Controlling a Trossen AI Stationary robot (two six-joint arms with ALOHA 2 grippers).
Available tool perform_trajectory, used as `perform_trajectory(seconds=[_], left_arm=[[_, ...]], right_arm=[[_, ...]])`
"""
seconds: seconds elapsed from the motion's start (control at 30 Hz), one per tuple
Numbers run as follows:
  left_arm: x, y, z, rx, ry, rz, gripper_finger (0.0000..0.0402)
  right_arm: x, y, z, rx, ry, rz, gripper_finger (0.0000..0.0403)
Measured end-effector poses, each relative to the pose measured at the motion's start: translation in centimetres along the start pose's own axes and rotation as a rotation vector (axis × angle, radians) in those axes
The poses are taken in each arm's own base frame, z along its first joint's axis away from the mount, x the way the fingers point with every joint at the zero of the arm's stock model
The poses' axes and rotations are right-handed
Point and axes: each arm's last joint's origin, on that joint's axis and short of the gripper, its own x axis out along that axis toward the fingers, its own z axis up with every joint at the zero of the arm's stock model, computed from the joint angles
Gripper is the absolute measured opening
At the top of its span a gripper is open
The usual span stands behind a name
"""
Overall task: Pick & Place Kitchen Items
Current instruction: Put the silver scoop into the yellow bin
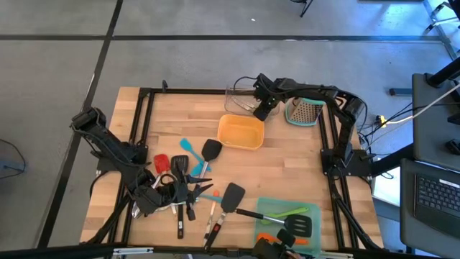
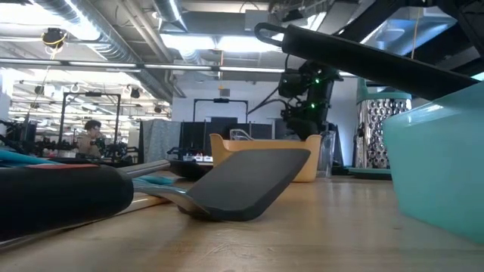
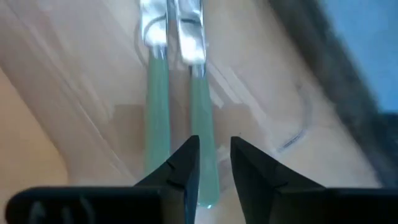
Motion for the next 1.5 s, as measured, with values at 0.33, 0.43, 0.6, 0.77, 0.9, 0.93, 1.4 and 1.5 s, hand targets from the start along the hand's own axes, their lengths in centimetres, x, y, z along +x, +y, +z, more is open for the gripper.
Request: perform_trajectory(seconds=[0.33,0.43,0.6,0.77,0.9,0.93,1.4,1.5], left_arm=[[-0.1,0.0,0.0,0.0,-0.001,-0.004,0.0061],[-0.2,-0.1,0.0,0.001,-0.001,-0.008,0.0061],[-0.4,-0.3,0.0,0.009,-0.004,-0.017,0.0061],[-0.5,-0.3,0.0,0.01,-0.004,-0.019,0.0061],[-0.5,-0.3,0.0,0.011,-0.004,-0.019,0.0061],[-0.5,-0.3,0.0,0.011,-0.004,-0.019,0.0061],[-0.6,-0.4,0.0,0.002,-0.006,-0.025,0.0061],[-0.6,-0.4,0.0,0.001,-0.006,-0.025,0.0061]], right_arm=[[-7.9,1.5,4.6,-0.051,-0.1,0.021,0.0093],[-11.1,2.9,5.6,-0.082,-0.15,0.035,0.0094],[-15.8,6.4,6.1,-0.153,-0.23,0.081,0.0094],[-19.1,11.4,5.0,-0.279,-0.256,0.206,0.0094],[-20.4,16.2,2.7,-0.393,-0.229,0.28,0.0094],[-20.6,17.3,2.0,-0.427,-0.217,0.29,0.0094],[-24.9,29.5,-9.5,-0.699,-0.217,0.27,0.0094],[-25.5,31.0,-11.8,-0.702,-0.274,0.191,0.0094]])
